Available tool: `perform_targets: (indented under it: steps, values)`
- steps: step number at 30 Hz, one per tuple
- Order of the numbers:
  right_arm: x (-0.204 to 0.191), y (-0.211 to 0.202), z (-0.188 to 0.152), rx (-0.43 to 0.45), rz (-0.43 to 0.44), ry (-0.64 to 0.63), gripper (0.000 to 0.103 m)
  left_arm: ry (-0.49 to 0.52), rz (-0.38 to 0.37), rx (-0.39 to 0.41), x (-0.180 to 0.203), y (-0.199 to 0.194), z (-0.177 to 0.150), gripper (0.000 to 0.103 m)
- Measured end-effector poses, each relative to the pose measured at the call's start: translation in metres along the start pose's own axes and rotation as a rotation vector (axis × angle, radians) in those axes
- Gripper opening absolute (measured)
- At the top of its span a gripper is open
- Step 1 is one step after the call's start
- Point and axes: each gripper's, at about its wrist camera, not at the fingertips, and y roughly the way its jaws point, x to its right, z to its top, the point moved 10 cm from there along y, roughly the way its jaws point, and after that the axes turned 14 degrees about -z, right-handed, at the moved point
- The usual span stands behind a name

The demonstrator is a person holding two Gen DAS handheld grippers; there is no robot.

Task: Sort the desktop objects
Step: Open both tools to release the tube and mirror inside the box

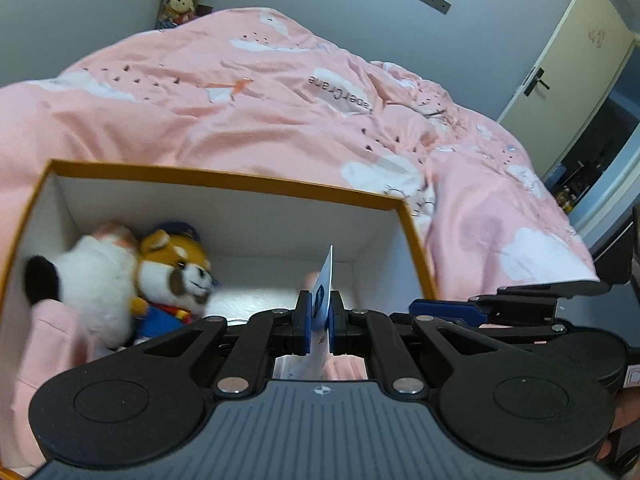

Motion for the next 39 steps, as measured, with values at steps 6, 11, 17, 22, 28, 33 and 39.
perform_targets:
  steps: [6,11,17,22,28,33,39]
  values:
    - [0.0,0.004,0.002,0.019,0.027,0.049,0.023,0.001,0.016,0.012,0.003,0.008,-0.001,0.008]
    - [-0.008,0.003,-0.004,0.019,0.02,0.062,0.023,0.005,0.041,0.059,-0.003,0.015,-0.002,0.008]
    - [-0.005,0.0,-0.009,0.026,0.038,0.094,0.023,0.051,0.049,0.036,0.0,0.024,-0.012,0.008]
    - [-0.007,-0.004,-0.015,0.028,0.035,0.101,0.023,0.122,0.066,0.013,0.008,0.022,-0.021,0.008]
    - [-0.01,-0.009,-0.023,0.029,0.035,0.123,0.024,0.152,0.076,-0.026,0.011,0.017,-0.026,0.008]
    - [-0.01,-0.017,-0.033,0.035,0.041,0.148,0.024,0.145,0.067,-0.051,0.011,0.015,-0.03,0.011]
    - [-0.009,-0.029,-0.043,0.059,0.042,0.188,0.024,0.155,0.074,-0.021,0.019,-0.001,-0.026,0.023]
